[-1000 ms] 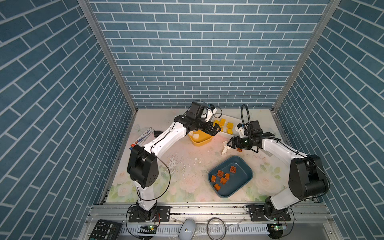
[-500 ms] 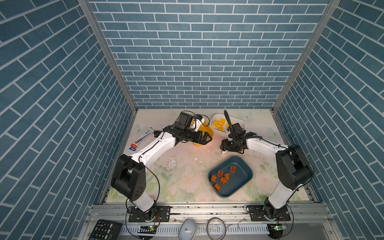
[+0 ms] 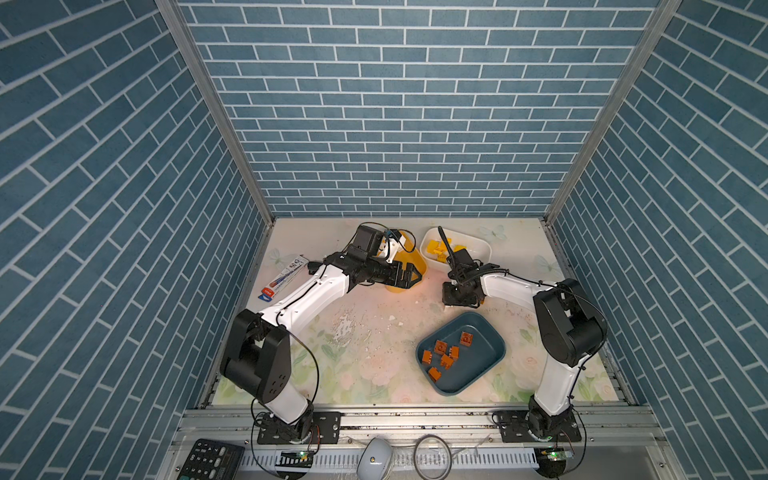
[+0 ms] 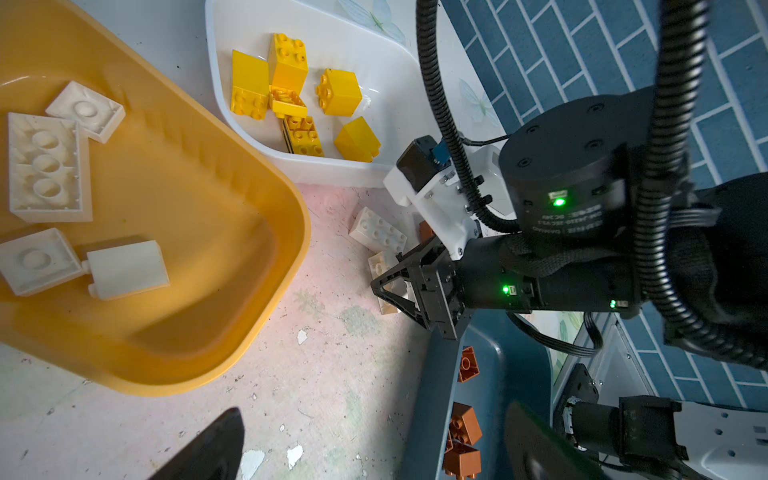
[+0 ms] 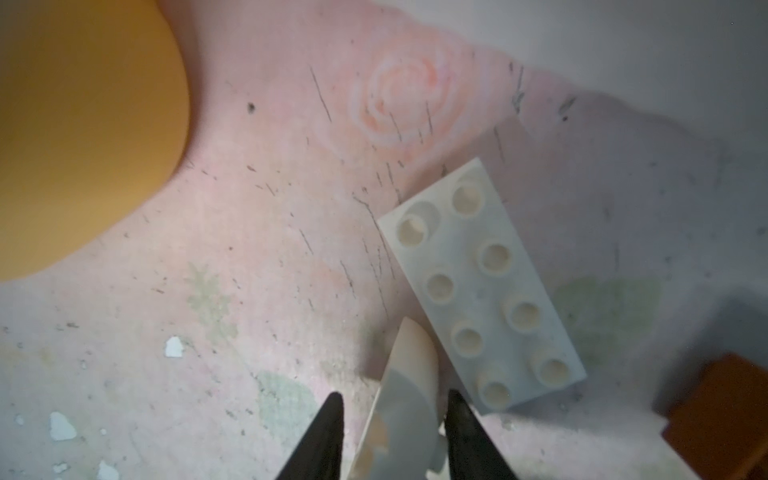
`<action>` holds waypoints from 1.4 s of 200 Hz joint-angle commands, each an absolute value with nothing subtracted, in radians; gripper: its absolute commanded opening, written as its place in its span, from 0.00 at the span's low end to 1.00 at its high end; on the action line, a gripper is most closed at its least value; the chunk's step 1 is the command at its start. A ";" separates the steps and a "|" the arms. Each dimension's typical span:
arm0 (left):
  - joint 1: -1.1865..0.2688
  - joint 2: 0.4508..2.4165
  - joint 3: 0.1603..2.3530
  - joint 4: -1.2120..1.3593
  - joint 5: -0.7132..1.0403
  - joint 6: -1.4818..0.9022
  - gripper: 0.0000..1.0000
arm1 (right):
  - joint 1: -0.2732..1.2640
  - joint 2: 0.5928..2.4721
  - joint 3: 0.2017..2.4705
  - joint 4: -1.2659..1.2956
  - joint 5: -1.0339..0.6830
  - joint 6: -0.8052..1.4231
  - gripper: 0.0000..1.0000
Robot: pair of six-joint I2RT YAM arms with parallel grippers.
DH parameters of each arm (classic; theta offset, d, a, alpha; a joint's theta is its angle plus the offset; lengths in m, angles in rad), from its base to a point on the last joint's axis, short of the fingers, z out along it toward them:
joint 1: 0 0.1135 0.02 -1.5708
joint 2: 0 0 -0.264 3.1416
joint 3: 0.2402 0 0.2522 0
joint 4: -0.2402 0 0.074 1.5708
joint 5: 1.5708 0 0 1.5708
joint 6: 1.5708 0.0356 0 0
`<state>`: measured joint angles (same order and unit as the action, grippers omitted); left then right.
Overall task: Sort the legos into containers by color
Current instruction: 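Grasp the curved white brick with the right gripper while the left arm holds still, then carry the curved white brick with the right gripper and drop it into the yellow tub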
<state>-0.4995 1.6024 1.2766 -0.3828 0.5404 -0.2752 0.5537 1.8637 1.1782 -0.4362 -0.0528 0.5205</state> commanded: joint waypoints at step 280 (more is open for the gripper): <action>-0.427 1.441 1.189 -0.432 0.528 -0.299 1.00 | 0.528 2.249 1.923 -0.416 -0.419 0.468 0.17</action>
